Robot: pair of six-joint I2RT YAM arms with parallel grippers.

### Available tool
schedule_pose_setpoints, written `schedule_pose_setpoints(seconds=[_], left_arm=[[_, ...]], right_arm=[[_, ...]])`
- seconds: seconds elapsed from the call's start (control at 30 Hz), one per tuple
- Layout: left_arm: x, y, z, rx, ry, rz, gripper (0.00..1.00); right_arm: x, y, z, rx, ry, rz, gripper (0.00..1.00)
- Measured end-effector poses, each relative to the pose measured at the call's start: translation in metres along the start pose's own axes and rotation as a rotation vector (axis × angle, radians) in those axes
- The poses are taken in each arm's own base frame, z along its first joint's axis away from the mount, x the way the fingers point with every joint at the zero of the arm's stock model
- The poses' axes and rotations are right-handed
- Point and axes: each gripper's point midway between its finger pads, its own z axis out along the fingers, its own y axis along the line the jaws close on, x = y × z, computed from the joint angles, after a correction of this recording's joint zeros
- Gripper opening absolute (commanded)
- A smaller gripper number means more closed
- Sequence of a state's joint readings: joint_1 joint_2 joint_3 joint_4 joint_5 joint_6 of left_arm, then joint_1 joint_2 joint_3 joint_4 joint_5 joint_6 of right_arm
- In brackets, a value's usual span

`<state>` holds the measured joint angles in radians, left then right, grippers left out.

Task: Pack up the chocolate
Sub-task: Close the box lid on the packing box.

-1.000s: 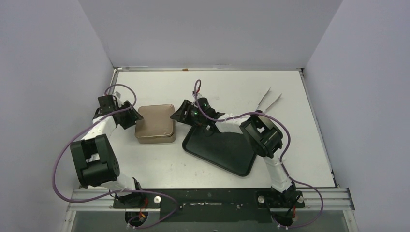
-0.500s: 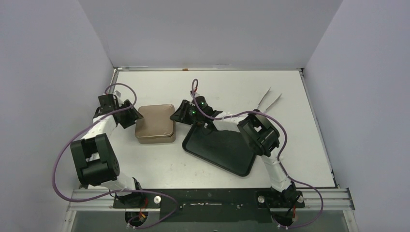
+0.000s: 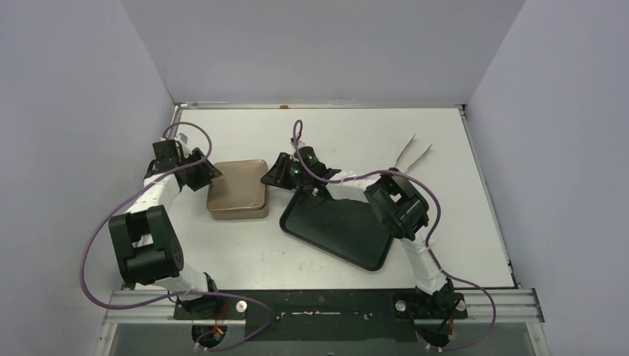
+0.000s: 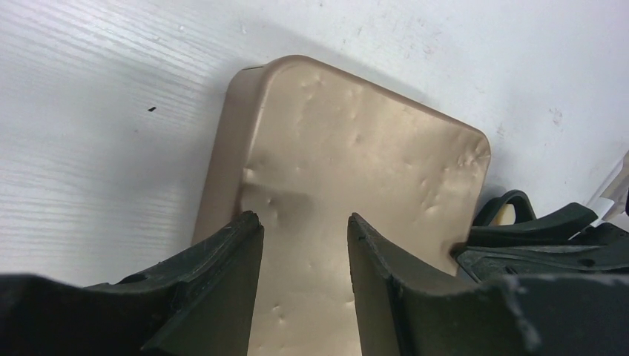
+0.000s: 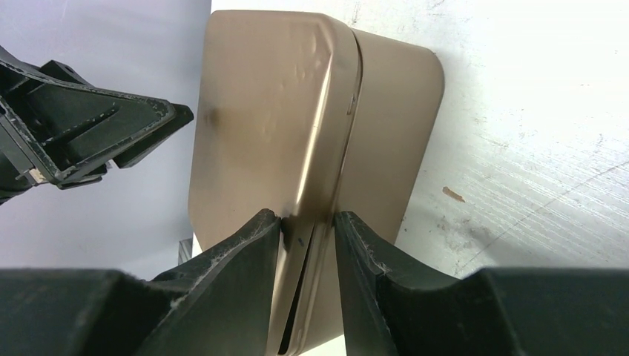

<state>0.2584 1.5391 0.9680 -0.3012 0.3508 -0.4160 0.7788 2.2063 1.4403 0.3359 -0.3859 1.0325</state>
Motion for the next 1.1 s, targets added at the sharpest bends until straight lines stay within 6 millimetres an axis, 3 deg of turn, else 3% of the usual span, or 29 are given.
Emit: schedule_pose_setpoints(seconds=[0.23,0.43,0.67,1.1], left_arm=[[0.001,-0.005,0.001,0.014,0.002,0.002,0.44],[-0.001,-0.003,-0.001,-0.005,-0.008,0.004,0.53],[-0.022,0.011,-0.011,-0.11,-0.084,0.055,0.57],[-0.007,0.02,-0.002,-0.128,-0.019,0.061,0.52]], right_arm=[[0.003,0.003,0.0,-0.004,0.004,-0.026,0.34],[0.002,0.004,0.0,-0.007,0.001,-0.032,0.35],[0.003,0.005,0.0,-0.004,0.0,-0.025,0.36],[0.004,0.009,0.0,-0.015,-0.001,0.002,0.32]])
